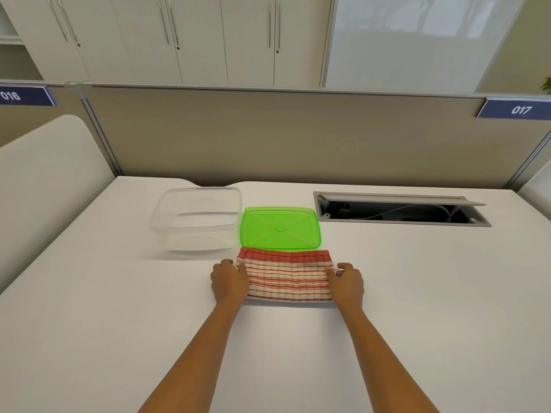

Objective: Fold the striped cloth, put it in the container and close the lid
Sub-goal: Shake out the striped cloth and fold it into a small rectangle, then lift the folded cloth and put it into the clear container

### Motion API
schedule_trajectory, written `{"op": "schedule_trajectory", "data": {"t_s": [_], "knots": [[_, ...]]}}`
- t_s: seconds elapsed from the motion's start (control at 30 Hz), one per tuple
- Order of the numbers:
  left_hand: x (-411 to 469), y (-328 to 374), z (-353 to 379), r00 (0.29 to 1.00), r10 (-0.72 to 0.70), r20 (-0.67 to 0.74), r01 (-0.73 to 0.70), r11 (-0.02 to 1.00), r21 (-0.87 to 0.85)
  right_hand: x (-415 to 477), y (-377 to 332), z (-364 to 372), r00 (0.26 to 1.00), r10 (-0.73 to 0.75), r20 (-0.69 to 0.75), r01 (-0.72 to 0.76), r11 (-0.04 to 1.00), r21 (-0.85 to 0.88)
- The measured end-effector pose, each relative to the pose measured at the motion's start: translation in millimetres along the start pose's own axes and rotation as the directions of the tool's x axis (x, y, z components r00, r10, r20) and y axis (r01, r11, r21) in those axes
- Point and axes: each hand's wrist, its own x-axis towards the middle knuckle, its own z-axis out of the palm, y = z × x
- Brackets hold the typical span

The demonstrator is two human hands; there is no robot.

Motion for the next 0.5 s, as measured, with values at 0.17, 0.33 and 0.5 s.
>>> {"op": "schedule_trajectory", "data": {"t_s": [0.17, 0.33, 0.5], "knots": [[6, 10, -2, 0.975, -0.127, 0.181, 0.114, 0.99, 0.081, 2, -8, 2, 0.988, 0.092, 0.121, -0.095, 0.995, 0.018], [16, 8, -8, 0.905, -0.147, 0.399, 0.232, 0.957, -0.175, 4, -13, -3, 0.962, 0.141, 0.236, -0.175, 0.976, 0.129], [12, 10, -18, 0.846, -0.079, 0.528, 0.336, 0.847, -0.412, -1, -17, -5, 0.942, 0.138, 0.306, -0.231, 0.927, 0.295]]}}
